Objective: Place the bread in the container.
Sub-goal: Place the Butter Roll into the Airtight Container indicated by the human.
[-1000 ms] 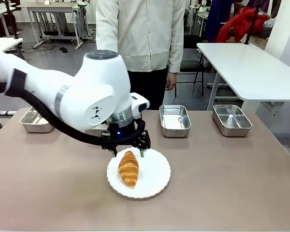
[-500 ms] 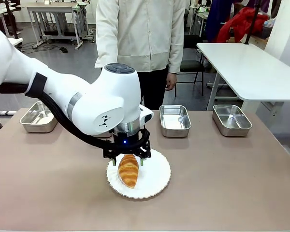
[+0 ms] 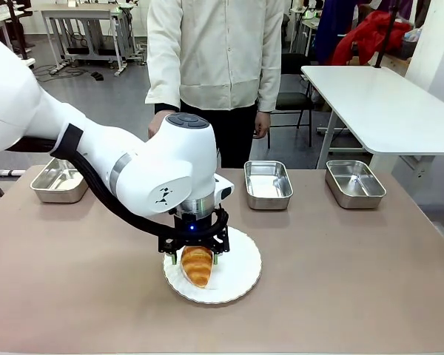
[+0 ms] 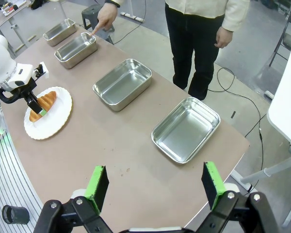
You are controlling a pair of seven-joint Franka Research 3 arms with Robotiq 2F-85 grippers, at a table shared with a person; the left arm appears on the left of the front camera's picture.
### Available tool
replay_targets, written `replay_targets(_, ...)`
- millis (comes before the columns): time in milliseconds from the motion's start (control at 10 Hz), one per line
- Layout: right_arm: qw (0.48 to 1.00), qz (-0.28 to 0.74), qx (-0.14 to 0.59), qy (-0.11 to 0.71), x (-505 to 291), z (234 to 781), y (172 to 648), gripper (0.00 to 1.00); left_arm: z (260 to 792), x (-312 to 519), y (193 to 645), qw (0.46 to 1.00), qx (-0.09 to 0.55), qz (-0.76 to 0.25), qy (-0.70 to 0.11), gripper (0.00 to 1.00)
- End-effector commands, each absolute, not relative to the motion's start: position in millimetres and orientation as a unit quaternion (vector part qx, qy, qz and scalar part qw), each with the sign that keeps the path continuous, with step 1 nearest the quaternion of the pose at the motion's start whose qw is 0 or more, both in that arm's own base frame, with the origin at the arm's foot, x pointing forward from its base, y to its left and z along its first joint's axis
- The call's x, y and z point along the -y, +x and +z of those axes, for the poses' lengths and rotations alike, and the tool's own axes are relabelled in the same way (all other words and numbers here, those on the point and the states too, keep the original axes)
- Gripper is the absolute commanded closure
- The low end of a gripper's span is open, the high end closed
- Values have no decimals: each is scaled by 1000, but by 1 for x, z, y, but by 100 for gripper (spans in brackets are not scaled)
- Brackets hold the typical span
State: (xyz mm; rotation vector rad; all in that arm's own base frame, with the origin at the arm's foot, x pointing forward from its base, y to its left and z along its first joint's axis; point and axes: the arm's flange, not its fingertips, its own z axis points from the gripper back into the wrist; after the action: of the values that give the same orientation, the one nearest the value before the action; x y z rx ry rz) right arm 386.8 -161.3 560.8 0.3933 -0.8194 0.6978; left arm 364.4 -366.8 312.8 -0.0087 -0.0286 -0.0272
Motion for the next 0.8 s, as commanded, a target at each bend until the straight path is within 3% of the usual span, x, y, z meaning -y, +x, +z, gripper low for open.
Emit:
replay_targets(0, 831, 338, 399, 189, 162, 562, 389, 0, 314, 372, 368, 1000, 14, -13, -23, 3)
replay_targets(100, 831, 338, 399, 189, 162, 562, 389, 0, 314, 373, 368, 1000, 15, -14, -23, 20)
replay_targets(200, 831, 338, 399, 189, 162, 562, 389, 0, 313, 373, 369, 1000, 14, -15, -20, 23)
replay_targets(300, 831, 338, 399, 189, 162, 562, 389, 0, 313, 374, 369, 1000, 15, -16, -20, 40)
replay_targets(700, 831, 338, 399, 189, 162, 562, 389, 0, 314, 372, 366, 1000, 17, -13, -15, 42)
